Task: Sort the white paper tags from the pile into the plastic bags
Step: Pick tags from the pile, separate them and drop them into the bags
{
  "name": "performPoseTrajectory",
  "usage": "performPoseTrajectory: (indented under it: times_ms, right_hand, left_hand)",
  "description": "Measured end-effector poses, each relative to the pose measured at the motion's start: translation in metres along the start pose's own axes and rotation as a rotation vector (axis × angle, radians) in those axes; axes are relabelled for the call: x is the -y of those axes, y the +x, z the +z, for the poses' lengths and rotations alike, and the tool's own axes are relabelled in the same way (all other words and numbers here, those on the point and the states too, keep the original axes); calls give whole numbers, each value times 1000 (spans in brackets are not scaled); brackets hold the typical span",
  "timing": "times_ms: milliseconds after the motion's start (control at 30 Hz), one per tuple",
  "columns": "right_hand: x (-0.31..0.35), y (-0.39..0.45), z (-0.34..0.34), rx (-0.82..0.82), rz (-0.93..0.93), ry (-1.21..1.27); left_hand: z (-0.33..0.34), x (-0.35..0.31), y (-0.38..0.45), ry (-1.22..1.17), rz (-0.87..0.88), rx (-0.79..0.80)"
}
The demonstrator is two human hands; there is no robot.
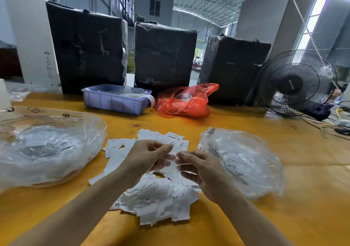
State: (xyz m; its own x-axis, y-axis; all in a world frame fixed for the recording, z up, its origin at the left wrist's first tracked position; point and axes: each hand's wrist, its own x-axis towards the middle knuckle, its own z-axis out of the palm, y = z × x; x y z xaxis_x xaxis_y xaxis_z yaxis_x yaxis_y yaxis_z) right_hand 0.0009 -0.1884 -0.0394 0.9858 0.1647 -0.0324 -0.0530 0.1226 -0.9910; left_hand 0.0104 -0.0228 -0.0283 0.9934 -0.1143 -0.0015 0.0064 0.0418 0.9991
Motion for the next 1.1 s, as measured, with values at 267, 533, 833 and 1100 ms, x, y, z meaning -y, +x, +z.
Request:
performPoseTrajectory:
  times_ms: [267,533,833,1100]
  right_hand:
    - [1,-3,0,21,-11,-125]
    - [1,-2,-2,37,-19,-84]
    - [9,8,-49,-135,-185,-1038]
    - [-9,17,-43,37,-129,-1252]
  left_hand:
    - [-5,6,3,173,57,-42]
    - [0,5,-1,145,63,37]
    - [-8,9,6,104,27,-54]
    - [-5,12,6,136,19,-49]
